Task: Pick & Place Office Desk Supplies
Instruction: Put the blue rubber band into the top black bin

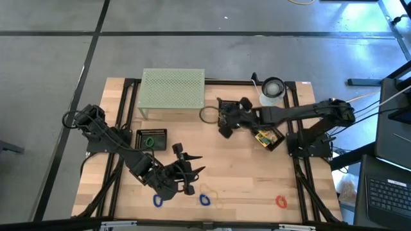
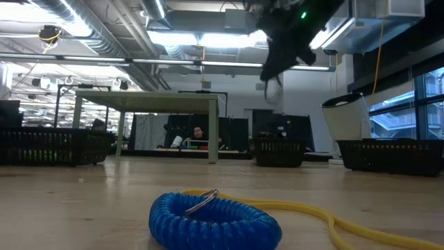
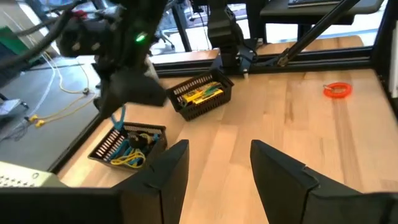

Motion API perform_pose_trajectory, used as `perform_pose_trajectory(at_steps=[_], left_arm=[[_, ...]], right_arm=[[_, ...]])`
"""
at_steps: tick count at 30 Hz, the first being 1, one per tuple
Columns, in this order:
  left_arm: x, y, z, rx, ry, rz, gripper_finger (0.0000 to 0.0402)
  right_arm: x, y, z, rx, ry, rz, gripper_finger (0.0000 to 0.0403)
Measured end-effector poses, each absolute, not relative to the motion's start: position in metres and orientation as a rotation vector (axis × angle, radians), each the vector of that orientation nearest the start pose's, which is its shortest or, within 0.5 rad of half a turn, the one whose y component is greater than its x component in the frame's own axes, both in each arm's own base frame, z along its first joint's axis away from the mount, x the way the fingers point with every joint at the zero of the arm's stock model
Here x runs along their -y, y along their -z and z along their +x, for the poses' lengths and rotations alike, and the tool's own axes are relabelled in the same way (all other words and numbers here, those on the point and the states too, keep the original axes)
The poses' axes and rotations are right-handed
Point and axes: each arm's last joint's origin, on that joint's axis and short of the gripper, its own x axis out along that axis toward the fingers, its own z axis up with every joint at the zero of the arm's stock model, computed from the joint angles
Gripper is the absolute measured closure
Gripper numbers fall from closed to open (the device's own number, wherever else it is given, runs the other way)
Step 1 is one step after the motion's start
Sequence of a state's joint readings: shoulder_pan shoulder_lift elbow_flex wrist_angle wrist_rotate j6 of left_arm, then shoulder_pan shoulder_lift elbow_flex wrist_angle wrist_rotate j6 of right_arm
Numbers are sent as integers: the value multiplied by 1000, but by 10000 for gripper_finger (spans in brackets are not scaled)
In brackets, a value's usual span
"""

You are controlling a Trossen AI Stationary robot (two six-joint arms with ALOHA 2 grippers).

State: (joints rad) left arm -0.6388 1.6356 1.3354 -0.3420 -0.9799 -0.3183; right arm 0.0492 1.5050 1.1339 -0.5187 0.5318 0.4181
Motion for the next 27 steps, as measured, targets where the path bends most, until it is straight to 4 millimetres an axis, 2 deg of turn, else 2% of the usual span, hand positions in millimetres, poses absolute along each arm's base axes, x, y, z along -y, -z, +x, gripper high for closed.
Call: perform_pose_trajectory(at_steps=[6, 12, 21, 27], left_arm=[[193, -300, 299, -393, -393, 124, 240], [193, -299, 299, -403, -372, 89, 240], [194, -299, 299, -412, -356, 90, 242], [194, -299, 299, -412, -356, 93, 240]], right_arm=[[30, -229, 326, -845, 726, 137, 395], [48, -202, 333, -941, 777, 121, 394], [54, -201, 332, -947, 791, 123, 392], [54, -201, 332, -948, 787, 122, 363]])
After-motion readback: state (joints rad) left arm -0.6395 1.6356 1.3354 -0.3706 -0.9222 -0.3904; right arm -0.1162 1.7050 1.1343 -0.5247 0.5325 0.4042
